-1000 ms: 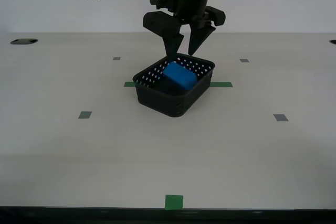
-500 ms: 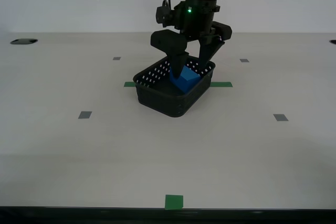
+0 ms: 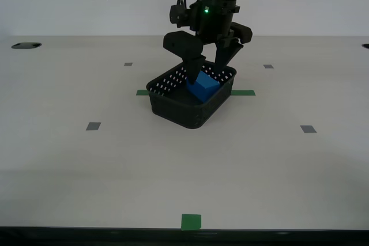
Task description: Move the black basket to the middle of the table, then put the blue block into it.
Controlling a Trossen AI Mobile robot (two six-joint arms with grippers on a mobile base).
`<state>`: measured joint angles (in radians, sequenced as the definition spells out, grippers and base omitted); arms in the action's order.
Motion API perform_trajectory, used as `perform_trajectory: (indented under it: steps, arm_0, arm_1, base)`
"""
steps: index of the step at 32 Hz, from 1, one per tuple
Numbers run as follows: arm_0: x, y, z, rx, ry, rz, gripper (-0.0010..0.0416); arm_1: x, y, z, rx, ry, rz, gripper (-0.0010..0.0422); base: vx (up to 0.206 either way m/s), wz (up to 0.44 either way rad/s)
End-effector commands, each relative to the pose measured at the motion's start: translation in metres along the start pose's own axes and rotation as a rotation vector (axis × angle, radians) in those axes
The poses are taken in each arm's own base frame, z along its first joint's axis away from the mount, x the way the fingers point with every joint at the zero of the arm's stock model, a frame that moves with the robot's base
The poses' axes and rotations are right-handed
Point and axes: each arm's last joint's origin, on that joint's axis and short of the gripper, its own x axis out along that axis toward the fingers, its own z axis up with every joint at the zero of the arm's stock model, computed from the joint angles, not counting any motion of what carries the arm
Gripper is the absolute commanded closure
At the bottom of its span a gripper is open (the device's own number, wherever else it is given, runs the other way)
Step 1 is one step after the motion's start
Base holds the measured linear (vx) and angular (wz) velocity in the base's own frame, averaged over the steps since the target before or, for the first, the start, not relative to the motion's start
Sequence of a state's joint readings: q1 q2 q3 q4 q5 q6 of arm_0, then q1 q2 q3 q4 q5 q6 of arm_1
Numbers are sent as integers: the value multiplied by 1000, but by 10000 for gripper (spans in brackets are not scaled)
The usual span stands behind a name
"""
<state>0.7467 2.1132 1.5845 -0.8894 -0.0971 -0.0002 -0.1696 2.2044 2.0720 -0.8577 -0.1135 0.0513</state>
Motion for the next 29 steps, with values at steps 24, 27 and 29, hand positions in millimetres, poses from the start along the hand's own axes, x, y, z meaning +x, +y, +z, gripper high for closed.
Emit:
perform_trajectory:
  steps: [24,27,29]
  arm_0:
    - [0,0,3,-3,-29,1,50]
    - [0,0,3,-3,-30,1,52]
    - [0,0,3,-3,-29,1,51]
  arm_1:
    - [0,0,0,2,-2,0,224]
    - [0,0,0,2,-2,-1,224]
    - [0,0,0,2,-2,-1,224]
  base:
    - [0,0]
    - [0,0]
    - [0,0]
